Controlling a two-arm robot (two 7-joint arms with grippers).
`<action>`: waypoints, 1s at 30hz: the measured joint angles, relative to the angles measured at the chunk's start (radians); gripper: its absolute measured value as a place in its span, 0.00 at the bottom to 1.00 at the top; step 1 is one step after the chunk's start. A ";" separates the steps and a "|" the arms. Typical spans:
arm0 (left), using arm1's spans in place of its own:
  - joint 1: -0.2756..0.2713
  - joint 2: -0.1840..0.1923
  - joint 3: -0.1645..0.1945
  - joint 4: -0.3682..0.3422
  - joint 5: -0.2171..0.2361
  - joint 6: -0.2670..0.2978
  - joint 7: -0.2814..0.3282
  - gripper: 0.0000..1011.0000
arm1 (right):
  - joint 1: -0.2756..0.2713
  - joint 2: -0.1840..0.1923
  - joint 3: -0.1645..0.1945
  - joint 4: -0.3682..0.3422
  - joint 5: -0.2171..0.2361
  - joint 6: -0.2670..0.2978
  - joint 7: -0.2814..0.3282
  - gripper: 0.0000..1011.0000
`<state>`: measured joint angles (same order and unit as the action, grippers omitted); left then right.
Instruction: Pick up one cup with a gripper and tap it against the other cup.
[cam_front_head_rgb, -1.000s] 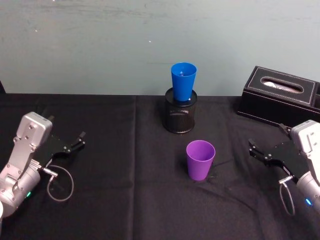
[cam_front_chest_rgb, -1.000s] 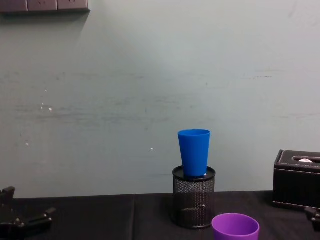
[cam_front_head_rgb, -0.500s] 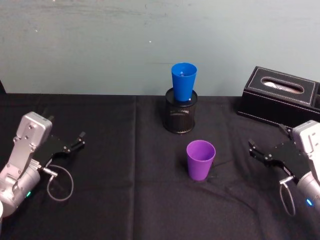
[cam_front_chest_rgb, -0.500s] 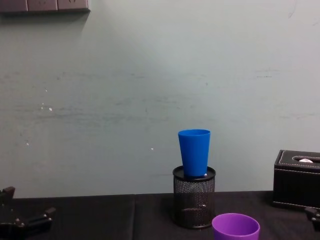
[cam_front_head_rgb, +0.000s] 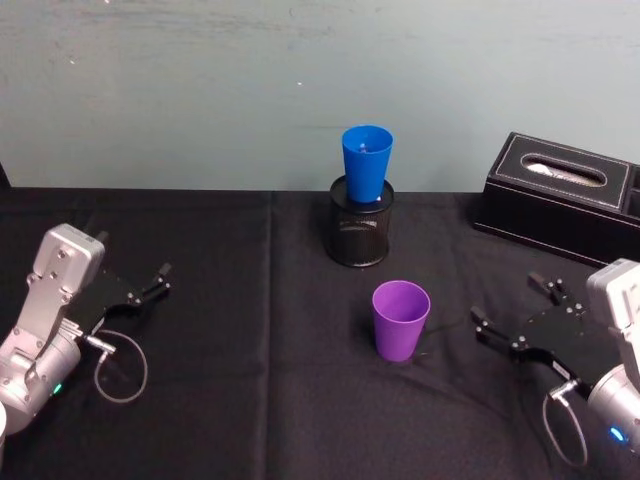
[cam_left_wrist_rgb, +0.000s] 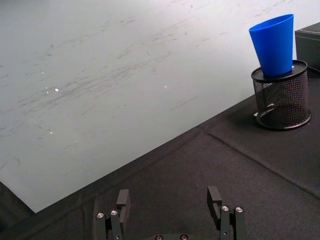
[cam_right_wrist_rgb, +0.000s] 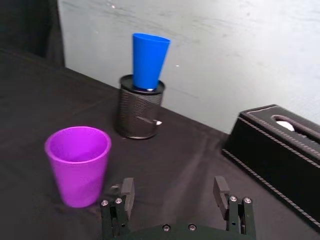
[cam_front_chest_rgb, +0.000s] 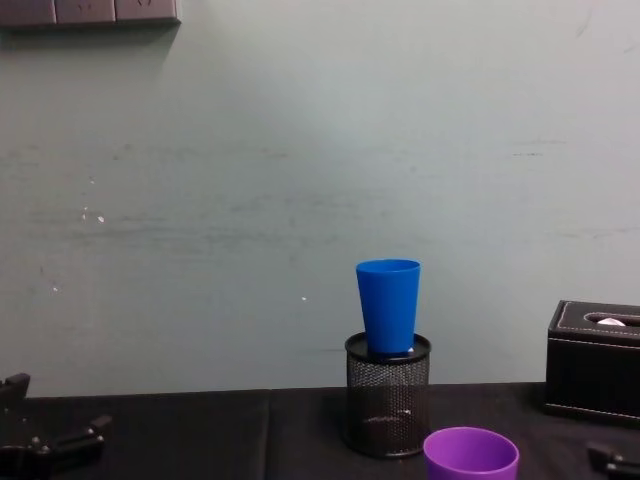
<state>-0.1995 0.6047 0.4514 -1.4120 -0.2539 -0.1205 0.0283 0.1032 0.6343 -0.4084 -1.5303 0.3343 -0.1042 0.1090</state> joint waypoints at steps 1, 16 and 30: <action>0.000 0.000 0.000 0.000 0.000 0.000 0.000 1.00 | -0.010 0.000 0.003 -0.008 0.009 0.001 0.012 0.99; 0.000 0.000 0.000 0.000 0.000 0.000 0.000 1.00 | -0.048 -0.060 -0.009 -0.009 0.049 -0.010 0.104 0.99; 0.000 0.000 0.000 0.000 0.000 0.000 0.000 1.00 | 0.016 -0.141 -0.037 0.073 0.012 -0.014 0.169 0.99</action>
<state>-0.1995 0.6047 0.4514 -1.4120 -0.2538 -0.1205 0.0283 0.1190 0.4938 -0.4449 -1.4577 0.3465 -0.1178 0.2779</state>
